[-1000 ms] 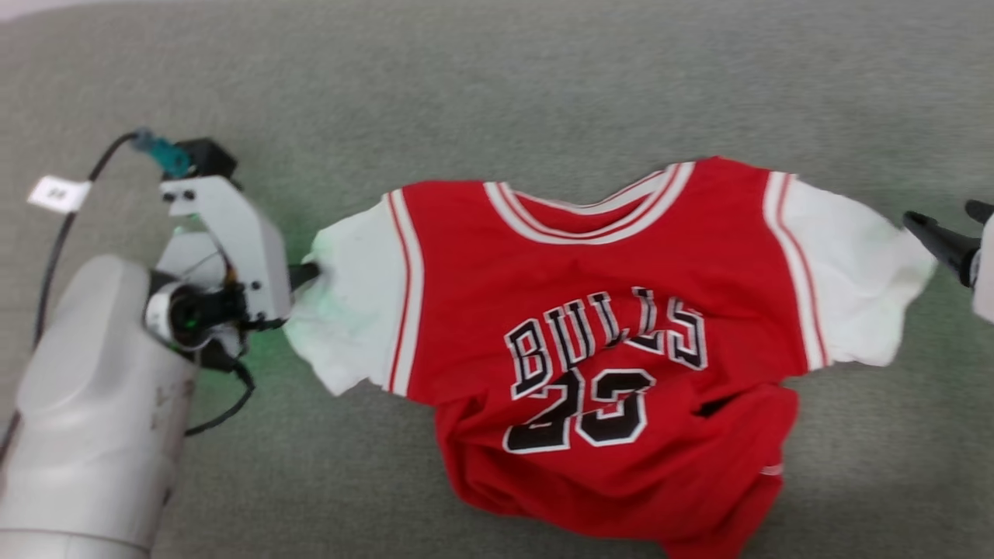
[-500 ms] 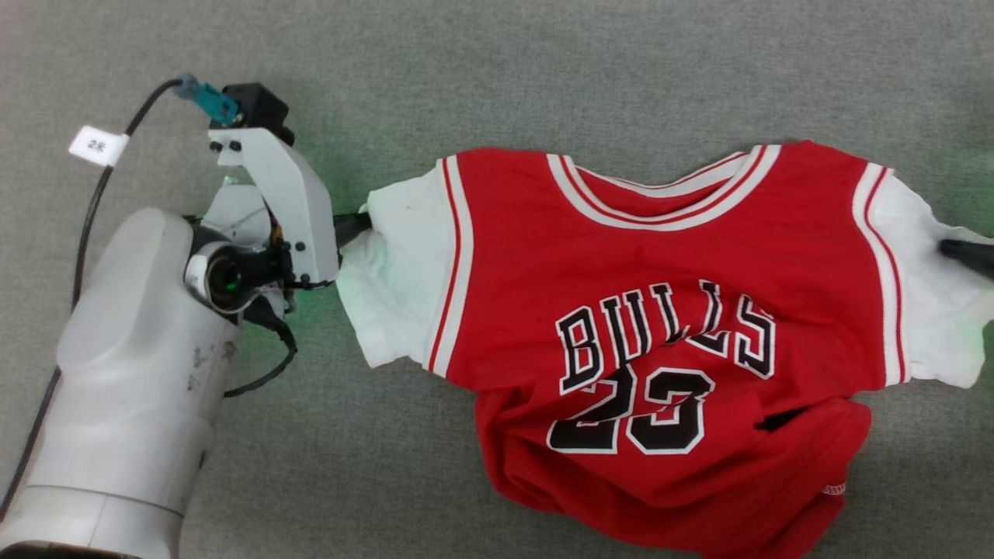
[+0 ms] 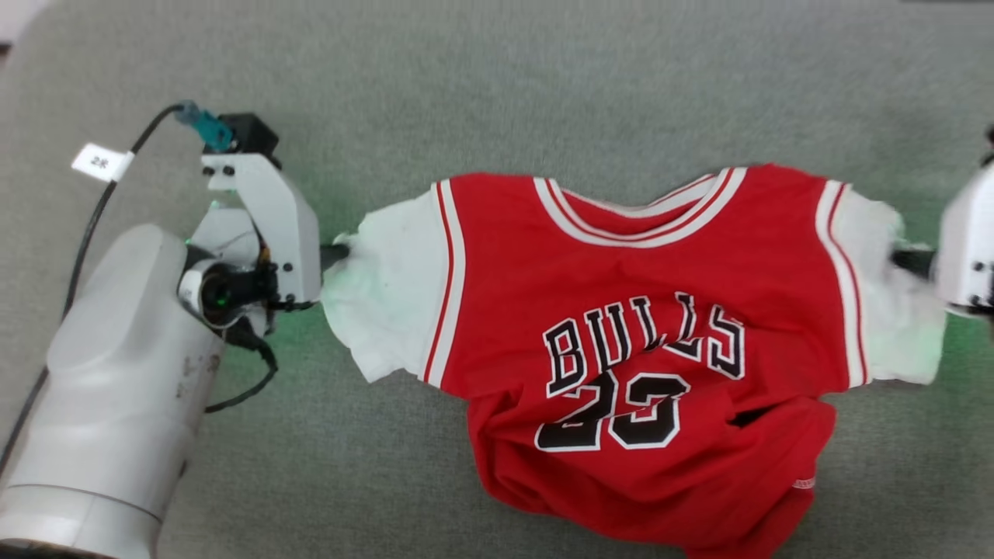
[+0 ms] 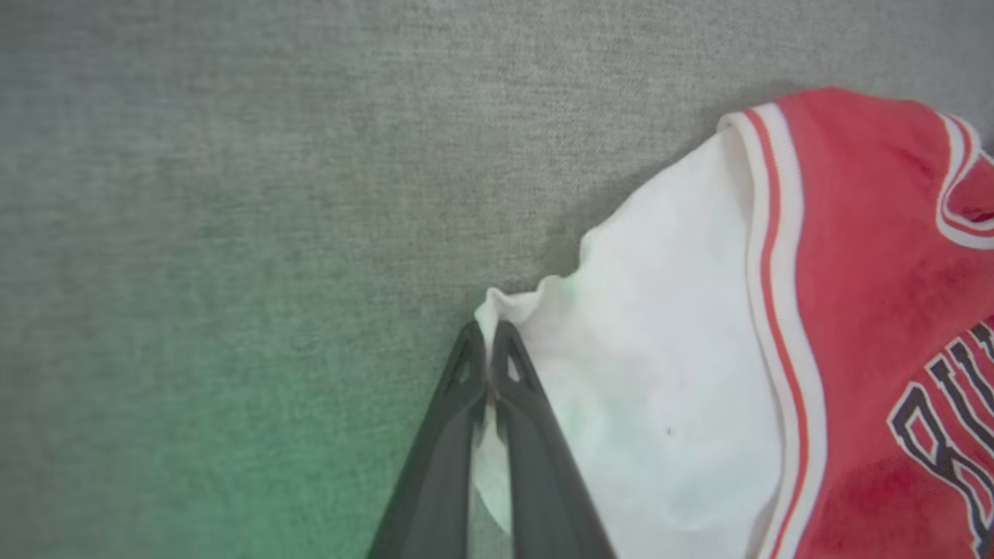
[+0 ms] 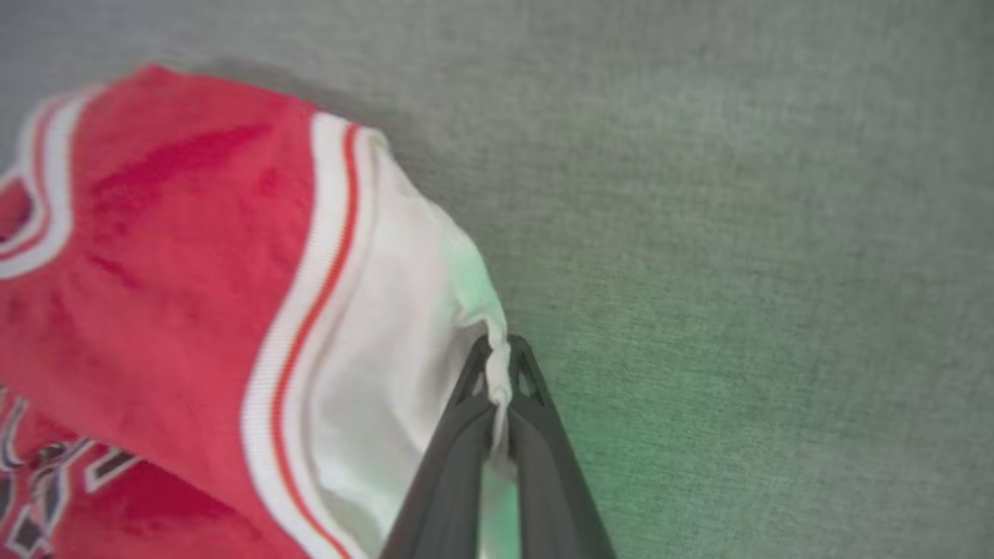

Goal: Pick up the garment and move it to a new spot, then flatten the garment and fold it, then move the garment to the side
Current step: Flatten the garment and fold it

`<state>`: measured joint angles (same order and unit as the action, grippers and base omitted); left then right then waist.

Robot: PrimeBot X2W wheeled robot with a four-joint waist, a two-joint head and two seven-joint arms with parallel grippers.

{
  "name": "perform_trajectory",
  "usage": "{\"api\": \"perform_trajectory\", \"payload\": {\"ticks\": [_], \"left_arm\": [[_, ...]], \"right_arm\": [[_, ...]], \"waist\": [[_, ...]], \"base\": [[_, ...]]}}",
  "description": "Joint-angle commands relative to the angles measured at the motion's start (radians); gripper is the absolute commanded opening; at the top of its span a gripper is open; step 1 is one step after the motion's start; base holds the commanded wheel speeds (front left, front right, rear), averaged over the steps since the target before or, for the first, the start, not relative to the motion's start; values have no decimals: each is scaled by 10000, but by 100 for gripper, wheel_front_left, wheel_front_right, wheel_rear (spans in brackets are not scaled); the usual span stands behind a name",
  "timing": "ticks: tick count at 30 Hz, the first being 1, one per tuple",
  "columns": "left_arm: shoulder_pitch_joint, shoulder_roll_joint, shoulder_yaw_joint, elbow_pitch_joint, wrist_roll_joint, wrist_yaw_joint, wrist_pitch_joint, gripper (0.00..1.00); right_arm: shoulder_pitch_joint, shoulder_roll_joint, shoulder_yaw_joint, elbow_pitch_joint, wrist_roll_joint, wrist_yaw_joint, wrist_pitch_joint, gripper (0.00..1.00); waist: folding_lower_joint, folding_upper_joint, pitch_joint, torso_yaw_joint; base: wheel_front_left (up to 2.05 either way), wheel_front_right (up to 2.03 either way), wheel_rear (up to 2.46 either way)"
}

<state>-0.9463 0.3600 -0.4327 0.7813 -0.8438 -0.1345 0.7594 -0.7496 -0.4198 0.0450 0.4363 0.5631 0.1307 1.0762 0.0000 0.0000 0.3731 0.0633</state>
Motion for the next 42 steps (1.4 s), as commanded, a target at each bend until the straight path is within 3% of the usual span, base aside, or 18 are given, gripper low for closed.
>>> {"api": "perform_trajectory", "payload": {"ticks": [1, 12, 19, 25, 35, 42], "left_arm": [[55, 129, -67, 153, 70, 71, 29, 0], [-1917, 101, -360, 584, 676, 51, -1360, 0], [-3518, 213, -337, 1083, 1295, 91, -3067, 0], [-4703, 151, -229, 1692, 1611, 395, -4189, 0], [-5598, -132, -251, 2457, 1584, 237, -5177, 0], [-6619, -271, -227, 2588, 1602, 181, -5785, 0]], "right_arm": [[-217, 58, 24, 42, 21, -1, -87, 0], [-2208, 1123, 829, 1061, -532, -1, -2514, 0], [-3856, 1491, 1561, 2137, -813, -3, -5222, 0], [-5065, 1601, 2200, 3132, -719, -3, -7253, 0], [-6285, 1815, 3065, 4578, -220, -4, -8593, 0], [-7695, 1626, 3218, 5261, -264, -4, -9287, 0]], "waist": [[0, 0, -685, -222], [0, 0, -2878, -495], [0, 0, -3667, -664], [0, 0, -3910, -661], [0, 0, -3537, -678], [0, 0, -1639, -700]], "base": [[0, 0, 0], [0, 0, 0], [0, 0, 0], [0, 0, 0], [0, 0, 0], [0, 0, 0]]}}
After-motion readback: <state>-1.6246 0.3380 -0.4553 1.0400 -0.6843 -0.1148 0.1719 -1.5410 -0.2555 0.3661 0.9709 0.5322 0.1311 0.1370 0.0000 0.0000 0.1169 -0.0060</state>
